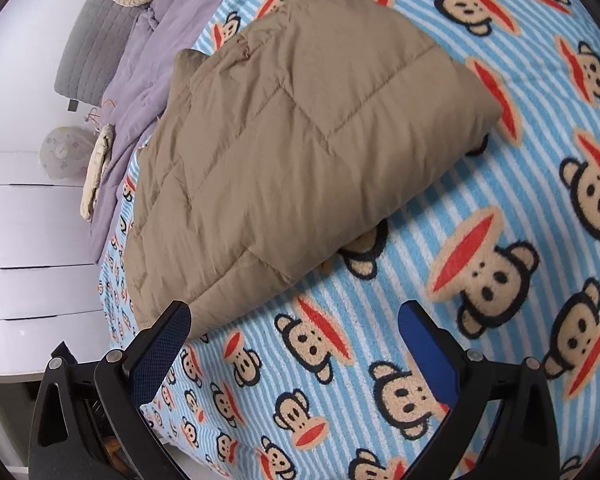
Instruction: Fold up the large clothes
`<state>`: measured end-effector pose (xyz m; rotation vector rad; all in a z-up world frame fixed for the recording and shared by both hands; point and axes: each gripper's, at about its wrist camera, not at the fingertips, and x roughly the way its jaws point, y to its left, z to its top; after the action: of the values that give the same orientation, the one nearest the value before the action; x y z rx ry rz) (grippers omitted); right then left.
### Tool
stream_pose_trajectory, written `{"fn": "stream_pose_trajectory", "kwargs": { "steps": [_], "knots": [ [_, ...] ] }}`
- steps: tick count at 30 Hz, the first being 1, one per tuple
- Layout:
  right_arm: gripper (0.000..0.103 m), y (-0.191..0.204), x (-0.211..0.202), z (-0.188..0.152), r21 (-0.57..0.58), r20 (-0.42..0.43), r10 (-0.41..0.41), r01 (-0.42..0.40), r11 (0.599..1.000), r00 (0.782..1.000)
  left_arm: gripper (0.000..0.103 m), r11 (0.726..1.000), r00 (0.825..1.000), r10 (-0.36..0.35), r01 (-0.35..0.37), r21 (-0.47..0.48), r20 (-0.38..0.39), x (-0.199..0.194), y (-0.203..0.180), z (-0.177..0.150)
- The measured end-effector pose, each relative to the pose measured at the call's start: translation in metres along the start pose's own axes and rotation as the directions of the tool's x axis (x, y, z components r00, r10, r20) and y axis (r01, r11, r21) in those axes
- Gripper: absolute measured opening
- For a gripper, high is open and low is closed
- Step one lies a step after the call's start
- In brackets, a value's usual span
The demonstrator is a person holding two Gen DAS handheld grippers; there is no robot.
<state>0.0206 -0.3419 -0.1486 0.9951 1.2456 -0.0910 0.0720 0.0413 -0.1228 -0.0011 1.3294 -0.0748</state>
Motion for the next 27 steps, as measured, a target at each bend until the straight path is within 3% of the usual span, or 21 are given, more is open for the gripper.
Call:
{"fn": "stream_pose_trajectory", "kwargs": {
  "steps": [3,5,7,13,15,19,23,27],
  "knots": [
    [0.103,-0.009,0.007,-0.004,0.06,-0.017,0.043,-0.042,0.997,0.999,0.102,0.993,0.995,-0.101,0.1,-0.055,-0.012,0.003,0.011,-0.002],
    [0.103,-0.014,0.01,-0.005,0.093,-0.024,0.087,-0.085,0.992,0.996,0.102,0.973,0.98,-0.196,0.191,-0.131,-0.033,0.008,0.023,-0.004],
    [0.103,-0.017,0.014,-0.005,0.119,-0.034,0.124,-0.119,0.986,0.992,0.102,0.951,0.967,-0.25,0.237,-0.199,-0.044,0.014,0.034,-0.006],
    [0.103,-0.031,0.023,-0.006,0.173,-0.041,0.145,-0.136,0.976,0.989,0.102,0.928,0.959,-0.28,0.26,-0.266,-0.04,0.026,0.049,-0.011],
    [0.103,-0.033,0.025,-0.004,0.189,-0.037,0.152,-0.142,0.972,0.988,0.102,0.902,0.952,-0.305,0.283,-0.328,-0.018,0.03,0.062,-0.011],
    [0.103,-0.035,0.03,0.0,0.192,-0.031,0.163,-0.154,0.969,0.986,0.102,0.802,0.922,-0.386,0.354,-0.481,0.034,0.042,0.092,-0.012],
    [0.103,-0.034,0.035,0.006,0.188,-0.027,0.199,-0.19,0.964,0.98,0.102,0.796,0.919,-0.39,0.364,-0.483,0.051,0.052,0.099,-0.012],
    [0.103,-0.027,0.045,0.014,0.161,-0.023,0.244,-0.238,0.958,0.969,0.102,0.758,0.886,-0.458,0.431,-0.489,0.072,0.073,0.096,-0.008]
  ]
}}
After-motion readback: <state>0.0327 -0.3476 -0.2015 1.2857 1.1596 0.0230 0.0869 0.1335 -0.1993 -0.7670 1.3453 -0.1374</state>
